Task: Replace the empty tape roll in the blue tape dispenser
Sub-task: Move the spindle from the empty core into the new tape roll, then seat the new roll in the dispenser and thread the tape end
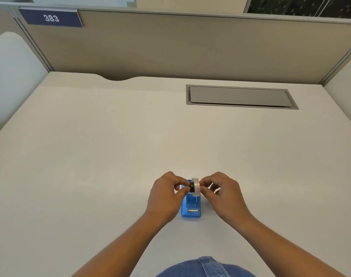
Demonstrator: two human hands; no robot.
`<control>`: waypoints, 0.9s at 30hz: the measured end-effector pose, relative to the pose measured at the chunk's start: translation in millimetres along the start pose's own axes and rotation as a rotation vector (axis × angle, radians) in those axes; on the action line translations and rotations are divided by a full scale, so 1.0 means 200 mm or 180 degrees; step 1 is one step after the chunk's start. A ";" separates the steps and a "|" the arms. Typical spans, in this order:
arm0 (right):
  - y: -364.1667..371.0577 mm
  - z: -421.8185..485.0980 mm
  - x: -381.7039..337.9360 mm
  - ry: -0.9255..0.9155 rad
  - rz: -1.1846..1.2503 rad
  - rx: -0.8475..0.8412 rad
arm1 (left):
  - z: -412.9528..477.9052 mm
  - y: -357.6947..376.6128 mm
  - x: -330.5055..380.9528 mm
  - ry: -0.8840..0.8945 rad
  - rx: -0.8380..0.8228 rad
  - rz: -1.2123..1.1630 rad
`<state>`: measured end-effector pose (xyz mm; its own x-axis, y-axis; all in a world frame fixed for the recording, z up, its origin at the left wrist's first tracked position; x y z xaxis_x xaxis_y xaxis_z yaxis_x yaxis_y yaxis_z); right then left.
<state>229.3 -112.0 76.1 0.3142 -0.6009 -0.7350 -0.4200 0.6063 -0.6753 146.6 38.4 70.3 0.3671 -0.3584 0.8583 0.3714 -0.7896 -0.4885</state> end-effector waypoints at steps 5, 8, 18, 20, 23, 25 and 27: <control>0.06 0.05 0.06 -0.0020 -0.0111 -0.0057 | 0.06 0.04 -0.07 -0.0070 -0.0026 0.0252; 0.08 0.06 0.09 0.0022 -0.0113 -0.0088 | 0.08 0.06 -0.09 -0.0103 -0.0050 0.0294; 0.08 0.07 0.11 0.0097 -0.0235 -0.0276 | 0.07 0.05 -0.16 -0.0129 0.0082 0.0121; 0.06 0.07 0.11 0.0068 -0.0269 -0.0391 | 0.05 0.03 -0.19 -0.0022 -0.0089 0.0016; 0.06 0.06 0.09 -0.0065 -0.0345 -0.0652 | 0.00 0.06 -0.23 0.0140 -0.0651 0.0188; 0.08 0.06 0.06 -0.0191 -0.0439 -0.0796 | -0.02 0.10 -0.24 0.0222 -0.0874 0.0496; 0.10 0.07 0.03 -0.0328 -0.0560 -0.0869 | -0.03 0.14 -0.23 0.0329 -0.0927 0.0691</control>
<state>234.0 -95.5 57.4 0.4806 -0.6197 -0.6204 -0.5599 0.3277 -0.7610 135.1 30.7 18.6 0.3172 -0.5696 0.7582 0.0309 -0.7929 -0.6086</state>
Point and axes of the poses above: each hand's wrist, its own z-axis towards the middle knuckle, its own y-axis out of the palm, x = y × z, the point moved 8 cm from there along z, towards the middle knuckle, and after that the axes turned 5 degrees about -z, right-handed, at the moved point
